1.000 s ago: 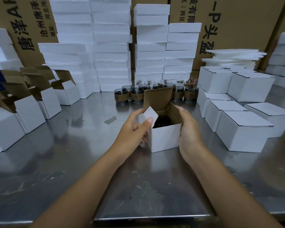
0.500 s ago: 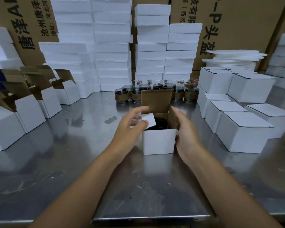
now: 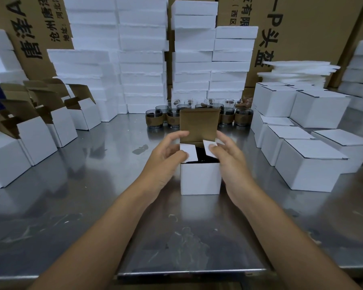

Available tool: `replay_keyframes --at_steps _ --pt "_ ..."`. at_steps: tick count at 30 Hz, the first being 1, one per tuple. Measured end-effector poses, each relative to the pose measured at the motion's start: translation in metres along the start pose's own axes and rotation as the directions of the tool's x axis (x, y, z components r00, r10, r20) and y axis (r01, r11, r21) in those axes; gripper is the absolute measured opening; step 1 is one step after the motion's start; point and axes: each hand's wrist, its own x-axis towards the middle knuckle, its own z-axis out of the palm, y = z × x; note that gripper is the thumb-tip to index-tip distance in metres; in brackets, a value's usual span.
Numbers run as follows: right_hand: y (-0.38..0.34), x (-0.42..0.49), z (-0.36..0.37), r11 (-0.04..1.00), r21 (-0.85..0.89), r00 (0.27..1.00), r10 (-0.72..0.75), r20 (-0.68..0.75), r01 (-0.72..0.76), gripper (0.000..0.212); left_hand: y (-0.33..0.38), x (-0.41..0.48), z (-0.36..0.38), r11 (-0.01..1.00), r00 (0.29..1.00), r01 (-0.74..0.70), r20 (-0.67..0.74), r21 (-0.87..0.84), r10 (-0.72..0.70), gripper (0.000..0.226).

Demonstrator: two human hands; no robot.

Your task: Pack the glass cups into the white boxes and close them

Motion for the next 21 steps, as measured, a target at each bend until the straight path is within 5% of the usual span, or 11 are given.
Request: replay_keyframes --at_steps 6,13,21 --pt "0.000 -0.001 0.000 0.999 -0.044 0.999 -0.029 -0.030 0.028 0.037 -0.002 0.002 -0.002 0.993 0.998 -0.047 -0.037 -0.104 0.044 0.051" --pt "-0.007 -0.005 0.003 1.000 0.017 0.993 0.020 -0.113 -0.018 0.037 -0.005 0.005 0.000 0.996 0.998 0.028 -0.047 -0.079 -0.032 0.025" --pt "-0.001 -0.015 0.009 0.951 -0.231 0.978 -0.204 0.036 0.207 0.044 -0.004 0.002 0.000 0.989 0.999 -0.001 -0.045 -0.147 -0.006 0.039"
